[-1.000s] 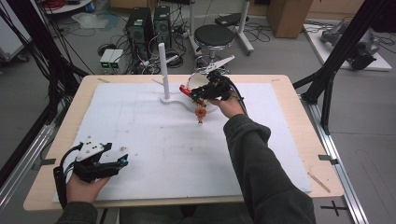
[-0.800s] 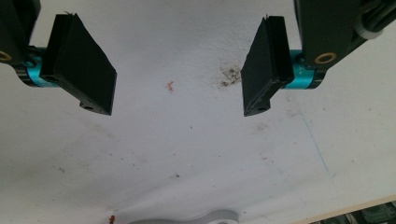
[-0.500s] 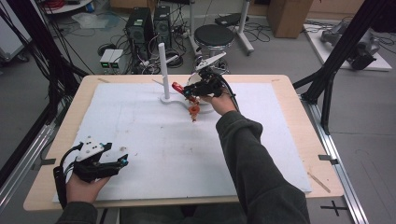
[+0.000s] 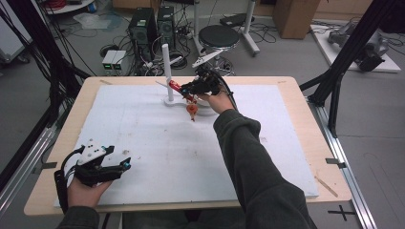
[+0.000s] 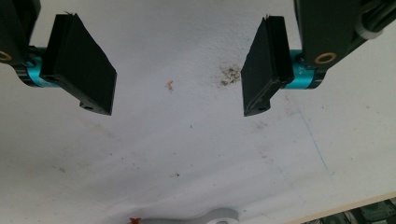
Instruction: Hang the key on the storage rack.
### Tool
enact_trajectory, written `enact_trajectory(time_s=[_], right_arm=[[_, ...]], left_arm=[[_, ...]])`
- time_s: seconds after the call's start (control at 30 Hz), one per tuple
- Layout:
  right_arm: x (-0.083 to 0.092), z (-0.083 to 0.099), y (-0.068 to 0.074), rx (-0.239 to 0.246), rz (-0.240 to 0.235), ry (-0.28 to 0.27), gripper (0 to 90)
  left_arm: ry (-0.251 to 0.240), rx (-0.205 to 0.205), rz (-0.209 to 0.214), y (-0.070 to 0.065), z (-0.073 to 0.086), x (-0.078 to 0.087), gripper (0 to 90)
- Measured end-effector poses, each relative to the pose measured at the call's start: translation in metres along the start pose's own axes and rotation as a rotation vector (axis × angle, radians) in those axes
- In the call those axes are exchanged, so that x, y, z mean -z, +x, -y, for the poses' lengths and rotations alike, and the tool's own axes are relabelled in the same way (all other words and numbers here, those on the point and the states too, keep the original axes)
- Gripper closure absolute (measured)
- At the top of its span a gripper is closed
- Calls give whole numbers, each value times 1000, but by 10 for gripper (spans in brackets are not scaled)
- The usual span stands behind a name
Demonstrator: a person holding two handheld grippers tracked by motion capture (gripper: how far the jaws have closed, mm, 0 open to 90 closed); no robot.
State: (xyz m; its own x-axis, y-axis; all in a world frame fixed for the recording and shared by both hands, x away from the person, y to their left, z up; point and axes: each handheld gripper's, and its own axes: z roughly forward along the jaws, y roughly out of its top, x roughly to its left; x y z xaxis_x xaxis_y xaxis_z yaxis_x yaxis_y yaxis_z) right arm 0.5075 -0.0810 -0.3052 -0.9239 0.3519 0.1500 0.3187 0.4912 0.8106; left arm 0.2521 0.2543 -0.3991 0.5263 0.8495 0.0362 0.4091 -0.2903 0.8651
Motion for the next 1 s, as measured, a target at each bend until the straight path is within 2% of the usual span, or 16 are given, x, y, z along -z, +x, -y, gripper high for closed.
enact_trajectory(time_s=[0.1,0.27,0.8,1.0], right_arm=[[-3,-5,1,-4,-6,14,752],[-5,-13,3,9,2,3,752],[-12,-21,5,2,16,-9,752],[-19,-27,7,2,15,12,752]], left_arm=[[1,-2,2,0,0,0,270],[1,0,-2,1,0,1,269],[0,1,-4,1,0,1,269],[0,-1,-3,1,0,1,270]])
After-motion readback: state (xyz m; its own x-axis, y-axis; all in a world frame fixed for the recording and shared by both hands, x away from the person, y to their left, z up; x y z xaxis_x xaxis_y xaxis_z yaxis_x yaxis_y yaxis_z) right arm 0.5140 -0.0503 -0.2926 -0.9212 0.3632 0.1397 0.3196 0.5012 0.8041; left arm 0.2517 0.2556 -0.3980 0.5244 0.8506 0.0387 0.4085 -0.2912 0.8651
